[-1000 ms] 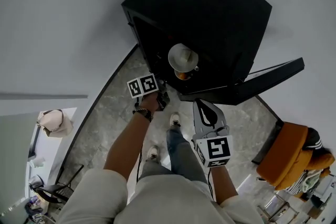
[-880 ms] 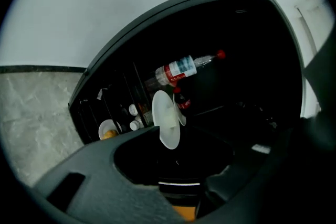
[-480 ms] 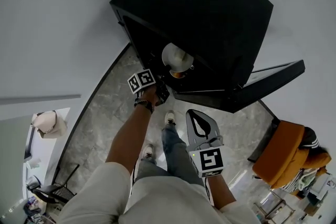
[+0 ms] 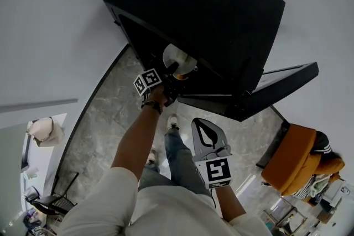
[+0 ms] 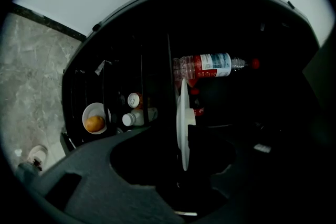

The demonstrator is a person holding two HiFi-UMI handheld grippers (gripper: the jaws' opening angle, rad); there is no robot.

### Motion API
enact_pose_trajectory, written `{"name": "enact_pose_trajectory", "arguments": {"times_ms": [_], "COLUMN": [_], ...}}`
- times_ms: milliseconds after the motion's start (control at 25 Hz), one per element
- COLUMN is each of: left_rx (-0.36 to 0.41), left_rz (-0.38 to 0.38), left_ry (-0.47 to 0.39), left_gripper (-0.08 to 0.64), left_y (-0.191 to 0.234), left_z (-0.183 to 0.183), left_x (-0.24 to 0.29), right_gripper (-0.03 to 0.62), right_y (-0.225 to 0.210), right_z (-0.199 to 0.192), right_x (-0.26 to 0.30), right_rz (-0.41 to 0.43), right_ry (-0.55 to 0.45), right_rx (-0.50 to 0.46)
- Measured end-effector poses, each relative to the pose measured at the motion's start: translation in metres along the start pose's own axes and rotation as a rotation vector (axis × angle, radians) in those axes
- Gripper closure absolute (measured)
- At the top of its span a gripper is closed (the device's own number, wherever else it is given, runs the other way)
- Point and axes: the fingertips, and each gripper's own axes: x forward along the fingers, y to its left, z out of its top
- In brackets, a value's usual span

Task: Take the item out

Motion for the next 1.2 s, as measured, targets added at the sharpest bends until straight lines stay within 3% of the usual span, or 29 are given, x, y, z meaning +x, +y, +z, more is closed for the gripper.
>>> {"name": "enact_pose_trajectory", "arguments": {"times_ms": [40, 120, 320, 800, 1200], "left_rx": [-0.014, -0.058, -0.107, -0.109, -0.097], "left_rz": [-0.012, -0.037, -0.075, -0.079, -0.101], "left_ry": [-0.003, -0.011, 0.002, 0.025, -0.016], "left_gripper": [0.376, 0.462, 0.517, 0.54, 0.543], "left_y": [-0.001, -0.003, -0.006, -0.003, -0.017], "left_z": [0.0, -0.002, -0.006, -0.015, -0.016], "left_x": [0.002, 0.003, 0.001, -0.026, -0.068], "right_gripper": [0.584, 0.584, 0.584, 0.584, 0.584], "right_y": [-0.001, -0.002, 0.002, 0.01, 0.016], "right_z": [0.0, -0.002, -0.006, -0.011, -0.012], "right_x": [0.001, 0.003, 0.004, -0.008, -0.029], "right_rz": [0.001, 0.004, 0.021, 0.023, 0.003], "right_ry": [-0.003, 0.002, 0.012, 0.018, -0.009], "right_rx": [-0.008, -0.015, -0.016, -0.007, 0.013]}}
